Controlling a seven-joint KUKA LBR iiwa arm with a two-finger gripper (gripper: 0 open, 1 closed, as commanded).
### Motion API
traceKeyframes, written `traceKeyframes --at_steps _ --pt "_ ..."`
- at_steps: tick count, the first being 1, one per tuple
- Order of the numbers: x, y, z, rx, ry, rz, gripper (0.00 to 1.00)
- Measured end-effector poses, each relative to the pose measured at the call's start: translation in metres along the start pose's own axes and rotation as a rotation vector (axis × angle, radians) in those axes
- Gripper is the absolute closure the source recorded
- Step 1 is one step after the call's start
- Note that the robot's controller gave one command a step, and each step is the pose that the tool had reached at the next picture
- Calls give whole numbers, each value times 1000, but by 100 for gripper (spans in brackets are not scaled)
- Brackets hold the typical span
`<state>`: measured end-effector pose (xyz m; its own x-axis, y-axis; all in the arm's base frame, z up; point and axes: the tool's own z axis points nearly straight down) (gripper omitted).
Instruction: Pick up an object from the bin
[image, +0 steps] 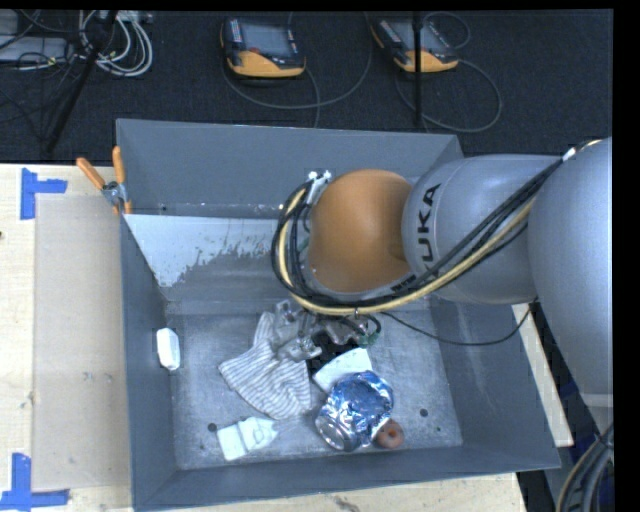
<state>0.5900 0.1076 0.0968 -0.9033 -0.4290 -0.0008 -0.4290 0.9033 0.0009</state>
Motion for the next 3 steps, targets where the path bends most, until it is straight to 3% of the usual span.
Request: traceKeyframes --at_steps 1,2,3 --pt "-1 3 -40 -2 8 -11 100" --pt "10 5 -102 -1 4 -14 100" --pt "-8 3 -131 2 -7 -35 100"
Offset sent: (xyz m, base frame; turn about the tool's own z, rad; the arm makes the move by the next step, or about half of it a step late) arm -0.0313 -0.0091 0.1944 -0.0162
